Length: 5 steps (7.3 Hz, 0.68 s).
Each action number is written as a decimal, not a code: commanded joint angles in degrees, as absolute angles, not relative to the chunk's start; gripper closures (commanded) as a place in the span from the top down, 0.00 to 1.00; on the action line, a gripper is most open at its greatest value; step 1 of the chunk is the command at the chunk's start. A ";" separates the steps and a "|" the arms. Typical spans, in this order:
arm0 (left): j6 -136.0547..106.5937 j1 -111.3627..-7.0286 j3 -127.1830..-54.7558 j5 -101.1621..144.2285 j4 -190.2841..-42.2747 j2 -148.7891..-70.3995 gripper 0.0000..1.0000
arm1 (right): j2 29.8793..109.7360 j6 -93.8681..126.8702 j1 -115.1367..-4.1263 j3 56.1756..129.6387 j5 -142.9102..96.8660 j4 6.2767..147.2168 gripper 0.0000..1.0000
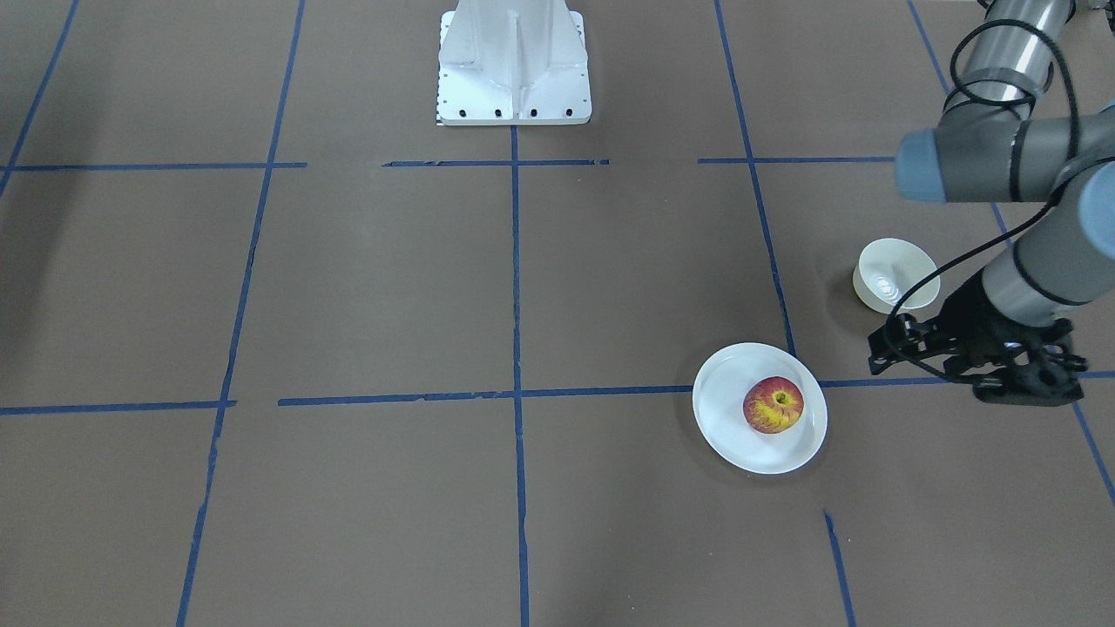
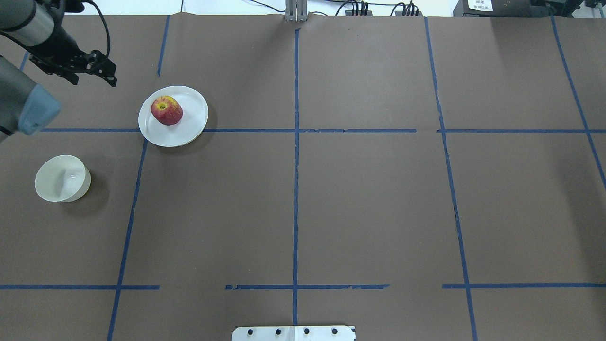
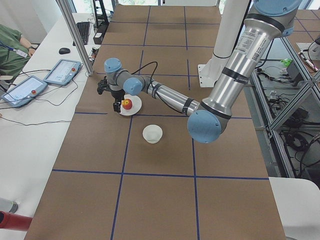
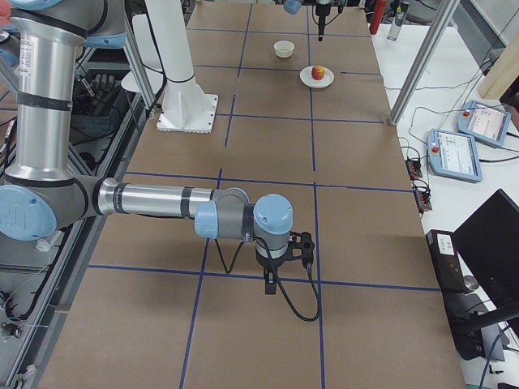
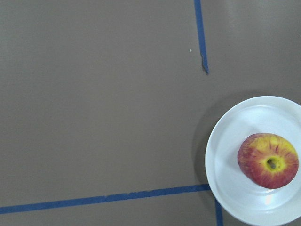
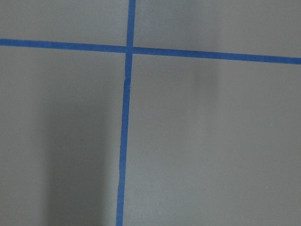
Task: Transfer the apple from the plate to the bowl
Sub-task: 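Move the left gripper over the apple on the white plate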
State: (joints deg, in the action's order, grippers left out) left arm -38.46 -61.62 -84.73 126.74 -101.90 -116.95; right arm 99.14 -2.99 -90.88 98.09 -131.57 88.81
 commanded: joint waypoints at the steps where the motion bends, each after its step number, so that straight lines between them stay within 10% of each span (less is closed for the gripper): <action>1: -47.09 -56.09 -79.13 121.56 -107.84 -120.74 1.00 | 99.14 -2.99 -90.88 98.09 -131.57 88.77 1.00; 5: -55.08 -52.39 -77.26 117.97 -111.16 -122.61 1.00 | 99.23 -2.99 -90.88 98.09 -131.57 88.77 1.00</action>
